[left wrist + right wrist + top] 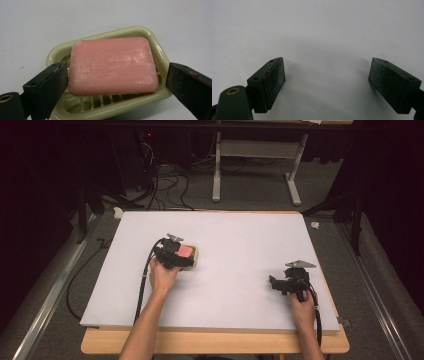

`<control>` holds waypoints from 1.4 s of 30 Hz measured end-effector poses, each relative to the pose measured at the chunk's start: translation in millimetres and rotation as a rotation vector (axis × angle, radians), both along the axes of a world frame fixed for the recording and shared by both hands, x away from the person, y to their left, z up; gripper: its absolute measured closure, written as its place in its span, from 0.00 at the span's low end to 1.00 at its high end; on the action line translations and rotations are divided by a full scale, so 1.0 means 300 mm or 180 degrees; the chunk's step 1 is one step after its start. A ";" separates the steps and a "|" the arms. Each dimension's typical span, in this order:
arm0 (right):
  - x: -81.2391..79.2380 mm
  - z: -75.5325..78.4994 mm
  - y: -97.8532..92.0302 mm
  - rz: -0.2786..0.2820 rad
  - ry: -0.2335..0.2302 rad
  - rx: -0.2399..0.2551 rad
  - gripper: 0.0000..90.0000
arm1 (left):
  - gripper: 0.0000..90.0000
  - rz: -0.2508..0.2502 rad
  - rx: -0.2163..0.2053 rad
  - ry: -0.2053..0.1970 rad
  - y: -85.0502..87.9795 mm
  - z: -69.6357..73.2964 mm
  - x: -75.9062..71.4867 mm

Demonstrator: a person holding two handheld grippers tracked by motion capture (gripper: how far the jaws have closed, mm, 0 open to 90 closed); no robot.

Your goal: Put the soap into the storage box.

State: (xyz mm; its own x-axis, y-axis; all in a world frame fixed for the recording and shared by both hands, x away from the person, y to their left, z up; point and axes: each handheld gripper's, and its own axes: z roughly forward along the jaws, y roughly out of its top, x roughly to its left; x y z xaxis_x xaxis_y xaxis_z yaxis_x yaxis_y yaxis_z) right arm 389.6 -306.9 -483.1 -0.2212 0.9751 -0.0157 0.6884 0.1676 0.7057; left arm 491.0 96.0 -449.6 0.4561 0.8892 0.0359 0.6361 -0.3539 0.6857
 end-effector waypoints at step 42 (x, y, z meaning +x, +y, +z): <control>0.000 0.000 0.000 0.0000 0.0000 0.0000 0.16 | 0.03 0.0000 0.0005 -0.0103 -0.019 0.021 -0.039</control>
